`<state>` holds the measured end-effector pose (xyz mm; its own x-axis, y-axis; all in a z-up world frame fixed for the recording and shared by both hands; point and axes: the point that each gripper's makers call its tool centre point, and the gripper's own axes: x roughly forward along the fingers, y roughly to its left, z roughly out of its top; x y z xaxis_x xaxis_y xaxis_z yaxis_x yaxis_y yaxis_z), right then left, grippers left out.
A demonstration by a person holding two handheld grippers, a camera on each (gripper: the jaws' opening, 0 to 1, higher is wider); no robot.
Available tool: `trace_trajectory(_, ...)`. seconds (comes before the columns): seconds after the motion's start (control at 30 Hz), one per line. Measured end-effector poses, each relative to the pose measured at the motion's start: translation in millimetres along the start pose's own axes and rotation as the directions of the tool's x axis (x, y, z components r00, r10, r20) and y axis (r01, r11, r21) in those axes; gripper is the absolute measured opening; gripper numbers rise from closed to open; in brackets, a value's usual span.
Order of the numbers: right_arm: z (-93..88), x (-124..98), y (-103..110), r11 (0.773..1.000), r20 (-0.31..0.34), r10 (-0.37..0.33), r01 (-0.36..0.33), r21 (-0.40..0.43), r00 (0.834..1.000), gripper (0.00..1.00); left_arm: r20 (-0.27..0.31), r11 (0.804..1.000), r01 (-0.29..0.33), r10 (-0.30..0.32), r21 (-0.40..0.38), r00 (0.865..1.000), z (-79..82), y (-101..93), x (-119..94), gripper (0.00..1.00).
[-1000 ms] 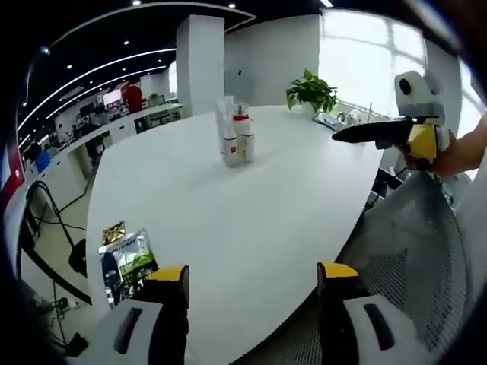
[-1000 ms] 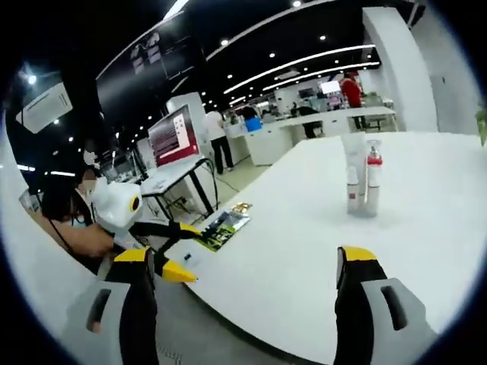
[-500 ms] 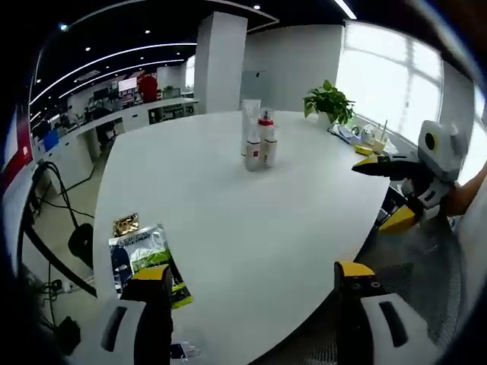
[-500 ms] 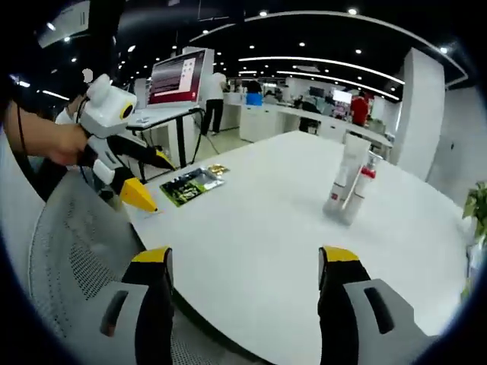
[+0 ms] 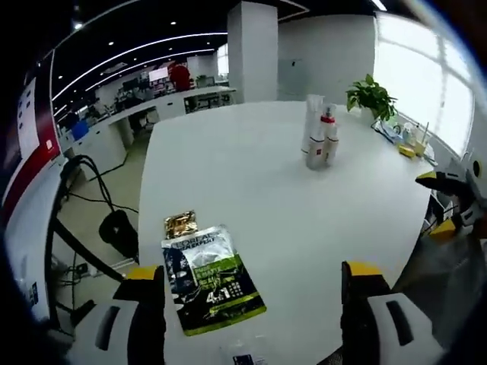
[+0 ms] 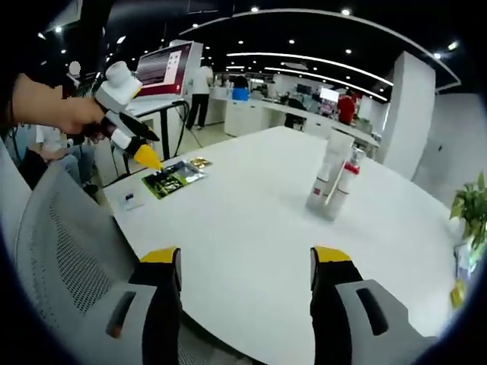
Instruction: Arrange the skincare products in the storage area until every visible bottle or jar stands upright without overlapping.
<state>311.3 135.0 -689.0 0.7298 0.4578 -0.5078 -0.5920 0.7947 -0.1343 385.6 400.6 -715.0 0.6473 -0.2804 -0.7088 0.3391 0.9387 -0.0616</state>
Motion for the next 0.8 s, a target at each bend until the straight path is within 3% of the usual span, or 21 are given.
trace_trajectory(0.33,-1.3,1,-2,1.0,-0.008,-0.009,0.009,-0.014,1.0,0.62,-0.033,0.984,-0.083,0.079,-0.156,0.996,-1.6,41.6,24,1.0)
trace_trajectory(0.63,-4.3,2,-1,0.999,-0.027,-0.008,0.007,-0.043,1.0,0.62,-0.11,0.976,-0.104,0.084,-0.189,0.99,-22.2,42.5,54,1.0)
trace_trajectory(0.73,-6.9,3,0,0.998,-0.043,-0.011,0.009,-0.054,0.999,0.61,-0.133,0.973,-0.151,0.128,-0.177,0.983,-29.0,49.5,62,0.99)
trace_trajectory(0.8,-8.6,3,0,0.998,-0.051,-0.008,0.005,-0.056,0.999,0.61,-0.156,0.974,-0.149,0.123,-0.172,0.98,-35.0,48.5,67,0.97)
